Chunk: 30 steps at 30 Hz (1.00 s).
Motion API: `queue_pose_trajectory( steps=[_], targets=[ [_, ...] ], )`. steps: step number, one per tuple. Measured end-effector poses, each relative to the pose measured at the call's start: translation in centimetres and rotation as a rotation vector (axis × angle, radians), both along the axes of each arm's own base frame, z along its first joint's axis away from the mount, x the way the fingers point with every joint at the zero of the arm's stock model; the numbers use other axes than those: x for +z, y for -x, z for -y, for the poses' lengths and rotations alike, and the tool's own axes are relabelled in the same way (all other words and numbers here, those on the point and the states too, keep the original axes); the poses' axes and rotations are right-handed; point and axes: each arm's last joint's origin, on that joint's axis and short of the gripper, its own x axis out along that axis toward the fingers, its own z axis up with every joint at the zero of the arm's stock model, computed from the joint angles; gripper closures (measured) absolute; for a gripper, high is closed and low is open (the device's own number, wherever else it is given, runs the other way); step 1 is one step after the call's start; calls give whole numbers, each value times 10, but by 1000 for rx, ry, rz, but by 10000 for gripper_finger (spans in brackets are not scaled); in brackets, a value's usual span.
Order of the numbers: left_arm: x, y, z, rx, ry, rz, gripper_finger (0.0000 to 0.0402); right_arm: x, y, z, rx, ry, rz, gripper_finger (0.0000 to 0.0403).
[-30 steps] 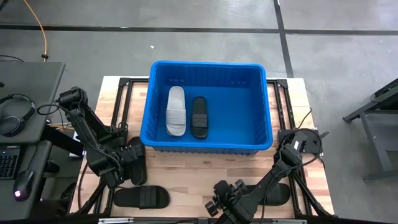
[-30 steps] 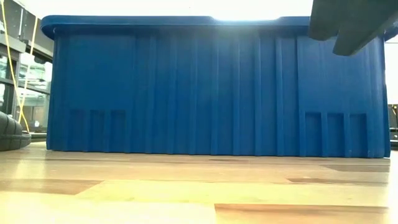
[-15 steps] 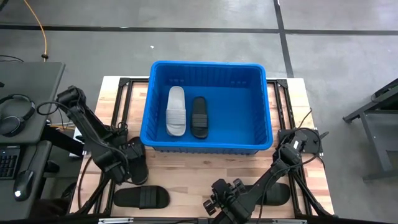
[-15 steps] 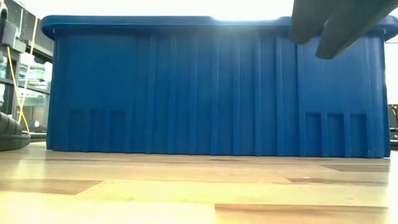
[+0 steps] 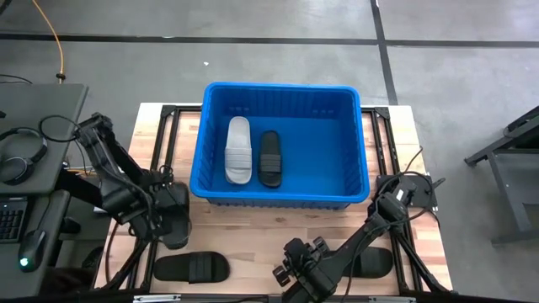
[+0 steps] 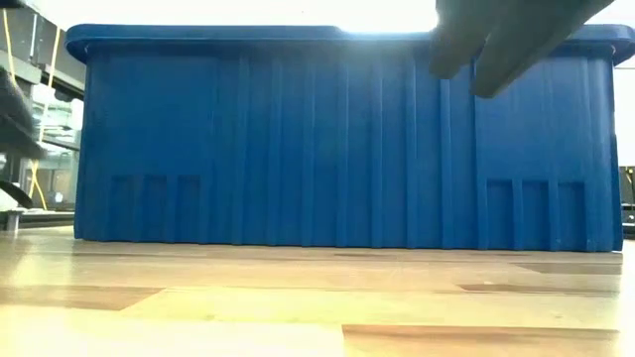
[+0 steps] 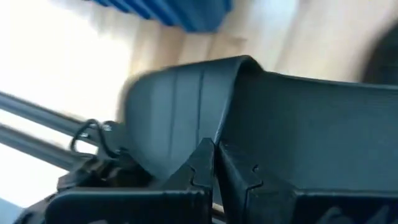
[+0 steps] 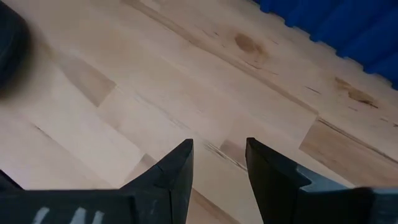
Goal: Pick and place slides into bin
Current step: Stack the black slide on top of the black slide in the blue bin
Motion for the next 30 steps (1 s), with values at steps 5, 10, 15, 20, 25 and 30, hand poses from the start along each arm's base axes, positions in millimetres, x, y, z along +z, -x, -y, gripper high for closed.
queue_pose_trajectory(
  steps=[5,10,15,20,25,30],
  targets=[
    [25,1,5,-20,113,38,401,0,-4,4,-14,-26,-13,265],
    [51,6,12,-55,203,98,401,8,-8,10,0,-34,0,265],
    [76,15,17,-55,288,178,401,18,-15,17,49,-50,12,265],
    [107,24,19,-104,379,276,401,41,-23,28,95,-83,94,265],
    [142,28,9,-112,386,496,401,79,-39,46,196,-84,266,265],
    [160,28,-2,-198,249,683,401,111,-52,77,281,-37,354,265]
  ],
)
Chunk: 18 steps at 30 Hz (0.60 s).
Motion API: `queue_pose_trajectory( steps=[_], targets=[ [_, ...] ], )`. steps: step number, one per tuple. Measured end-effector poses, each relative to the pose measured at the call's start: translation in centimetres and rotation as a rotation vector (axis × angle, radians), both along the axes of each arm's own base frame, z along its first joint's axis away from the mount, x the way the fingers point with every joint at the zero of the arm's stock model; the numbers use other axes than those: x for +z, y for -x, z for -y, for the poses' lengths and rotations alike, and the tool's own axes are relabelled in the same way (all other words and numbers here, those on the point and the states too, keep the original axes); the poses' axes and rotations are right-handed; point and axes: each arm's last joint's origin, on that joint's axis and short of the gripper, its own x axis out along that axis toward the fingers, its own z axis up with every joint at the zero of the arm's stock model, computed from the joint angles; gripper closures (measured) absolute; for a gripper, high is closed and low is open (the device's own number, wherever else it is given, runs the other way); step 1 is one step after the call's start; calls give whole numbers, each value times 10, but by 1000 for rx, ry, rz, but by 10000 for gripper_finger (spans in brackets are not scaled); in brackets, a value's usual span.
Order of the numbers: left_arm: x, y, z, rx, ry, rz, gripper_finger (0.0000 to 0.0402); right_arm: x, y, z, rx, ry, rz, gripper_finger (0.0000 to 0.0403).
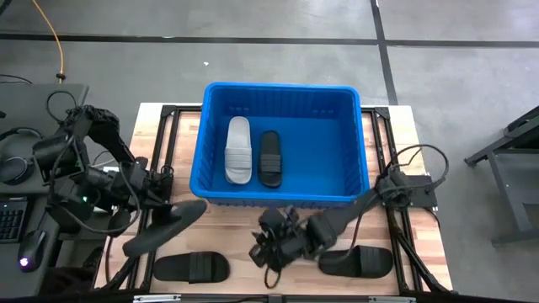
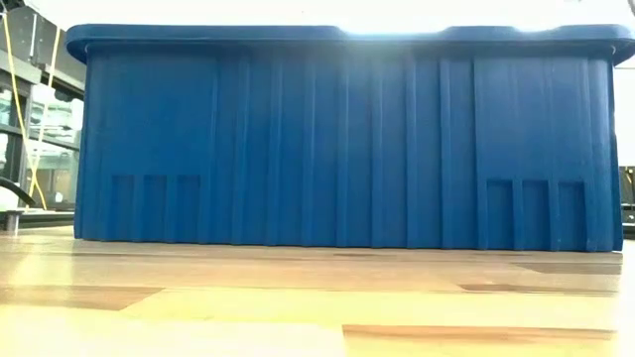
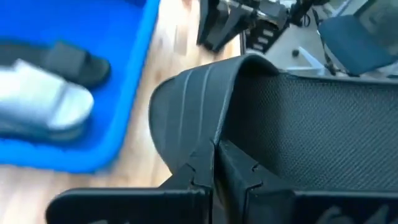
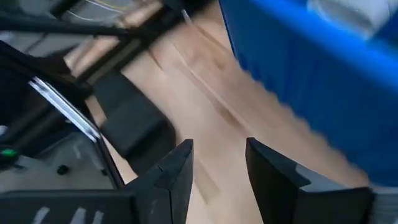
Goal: Pick and place slides into bin
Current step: Stack the black slide on top of the black slide in the blue bin
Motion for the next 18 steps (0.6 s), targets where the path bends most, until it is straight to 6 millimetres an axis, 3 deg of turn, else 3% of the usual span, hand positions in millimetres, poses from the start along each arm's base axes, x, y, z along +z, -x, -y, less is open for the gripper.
queue_pose_trajectory(
  steps=[7,11,18],
  targets=[
    [0,-5,3,-16,-169,85,401,24,-22,35,172,-76,84,265],
    [1,-6,1,-49,-292,130,401,21,-28,58,290,-80,-1,265],
    [0,-15,-6,-53,-344,77,401,14,-38,114,417,-190,-128,265]
  ],
)
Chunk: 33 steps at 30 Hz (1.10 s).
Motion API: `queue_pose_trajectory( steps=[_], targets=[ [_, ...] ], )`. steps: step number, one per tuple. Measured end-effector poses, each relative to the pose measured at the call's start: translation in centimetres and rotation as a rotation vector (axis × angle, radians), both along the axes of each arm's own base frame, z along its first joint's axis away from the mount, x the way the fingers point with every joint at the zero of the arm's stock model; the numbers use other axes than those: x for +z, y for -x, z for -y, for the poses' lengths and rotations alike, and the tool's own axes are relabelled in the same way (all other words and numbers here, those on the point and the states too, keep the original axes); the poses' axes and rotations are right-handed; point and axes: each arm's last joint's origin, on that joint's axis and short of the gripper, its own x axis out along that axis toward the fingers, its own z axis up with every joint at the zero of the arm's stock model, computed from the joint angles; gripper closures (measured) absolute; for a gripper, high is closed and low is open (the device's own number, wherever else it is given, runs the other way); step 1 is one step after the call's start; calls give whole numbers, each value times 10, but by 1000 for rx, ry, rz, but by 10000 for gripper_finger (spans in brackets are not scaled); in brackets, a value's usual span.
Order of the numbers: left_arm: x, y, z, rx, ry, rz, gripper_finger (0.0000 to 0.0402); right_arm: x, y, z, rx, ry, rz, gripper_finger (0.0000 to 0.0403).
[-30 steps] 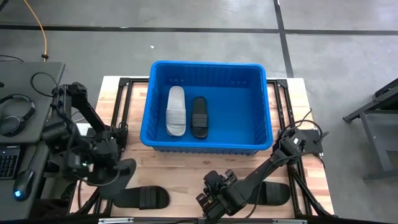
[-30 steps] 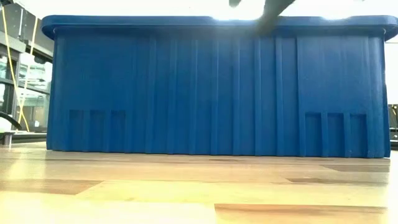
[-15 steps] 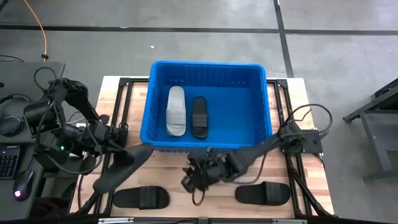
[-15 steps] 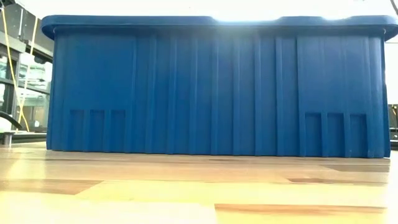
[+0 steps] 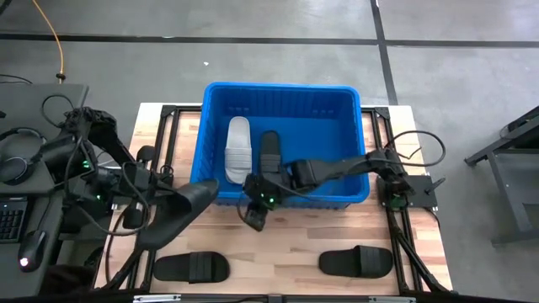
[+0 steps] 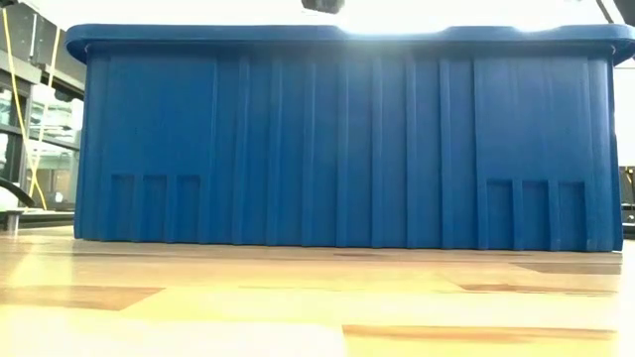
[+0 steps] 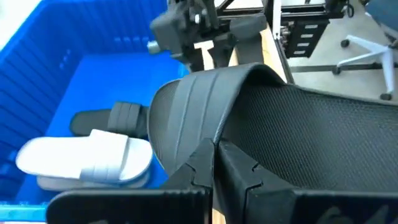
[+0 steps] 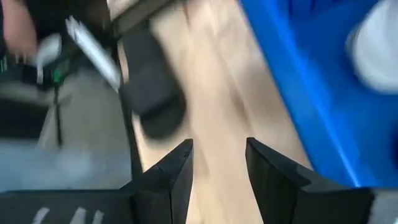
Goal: Pick and place slides into bin
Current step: Stack the black slide on top of the black slide in the blue bin
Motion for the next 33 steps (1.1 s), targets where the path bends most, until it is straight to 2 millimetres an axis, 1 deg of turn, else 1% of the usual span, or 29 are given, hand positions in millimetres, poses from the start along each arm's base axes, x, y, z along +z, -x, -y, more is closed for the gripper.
queue_pose_trajectory(
  steps=[2,4,6,8,11,16,19,22,26,29,32,33],
  targets=[
    [1,-1,-2,-7,-28,2,401,-3,4,5,75,-72,-73,265],
    [1,-1,-3,-20,-55,-3,401,-5,7,6,206,-140,-112,265],
    [0,-4,-5,-9,-73,-6,401,-4,8,7,275,-190,-118,265],
    [0,-6,-5,-1,-91,-5,401,2,10,13,308,-219,-94,265],
    [0,-6,-6,-17,-119,-7,401,23,13,34,273,-263,-9,265],
    [-1,-8,-3,-50,-185,-15,401,60,14,69,93,-288,204,265],
    [-1,-10,-2,-54,-215,-12,401,83,20,83,39,-286,333,265],
    [-3,-12,1,-55,-259,-10,401,97,25,97,7,-302,407,265],
    [-8,-17,5,-70,-359,-23,401,102,26,118,-75,-421,407,265],
    [-12,-23,2,-48,-398,-46,401,93,19,128,-102,-490,362,257],
    [-12,-28,-3,-32,-424,-66,401,79,10,131,-105,-532,304,231],
    [-12,-28,-4,-25,-425,-67,401,77,9,133,-103,-544,294,221]
  ],
)
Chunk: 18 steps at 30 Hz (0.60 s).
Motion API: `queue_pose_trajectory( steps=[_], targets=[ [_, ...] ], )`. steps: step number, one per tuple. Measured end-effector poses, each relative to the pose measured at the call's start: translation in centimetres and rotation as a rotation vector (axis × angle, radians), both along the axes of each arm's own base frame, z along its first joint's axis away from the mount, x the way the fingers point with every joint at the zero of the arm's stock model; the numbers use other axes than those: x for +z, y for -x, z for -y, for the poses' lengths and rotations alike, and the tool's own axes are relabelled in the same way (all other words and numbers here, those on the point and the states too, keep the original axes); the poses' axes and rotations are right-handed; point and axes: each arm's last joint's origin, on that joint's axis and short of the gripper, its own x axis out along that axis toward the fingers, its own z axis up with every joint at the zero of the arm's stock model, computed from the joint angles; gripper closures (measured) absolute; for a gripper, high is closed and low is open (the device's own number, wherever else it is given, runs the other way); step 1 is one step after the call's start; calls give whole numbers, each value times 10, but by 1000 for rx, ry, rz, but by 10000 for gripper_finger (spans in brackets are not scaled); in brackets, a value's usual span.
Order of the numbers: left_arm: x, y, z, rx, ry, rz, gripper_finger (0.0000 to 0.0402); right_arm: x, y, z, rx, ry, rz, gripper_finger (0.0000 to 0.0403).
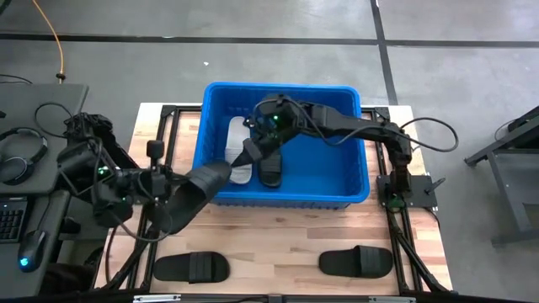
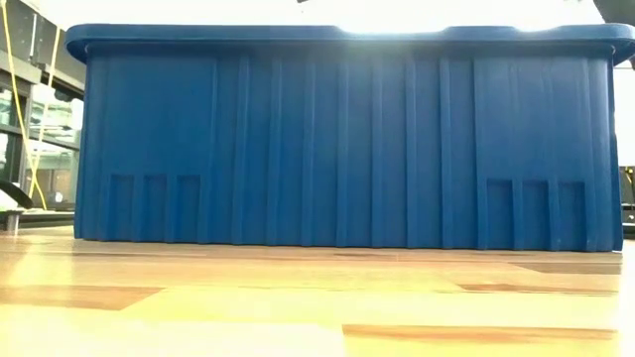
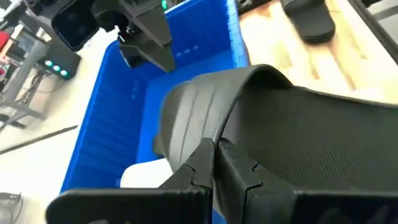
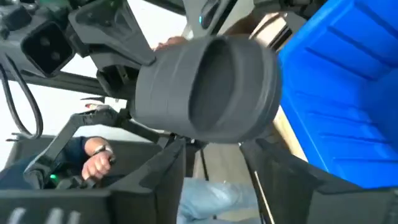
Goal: Pick and place slides into bin
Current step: Stack the black slide on top of the black slide in the blue bin
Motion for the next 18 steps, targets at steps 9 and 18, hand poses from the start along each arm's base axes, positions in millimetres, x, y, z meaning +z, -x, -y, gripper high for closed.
queue_pose_trajectory(
  steps=[9,18],
  targets=[
    [-1,-8,-3,68,-40,21,401,-1,2,20,-75,55,5,170],
    [-7,-19,6,59,-82,-16,401,-7,0,31,-18,9,-8,174]
  ],
)
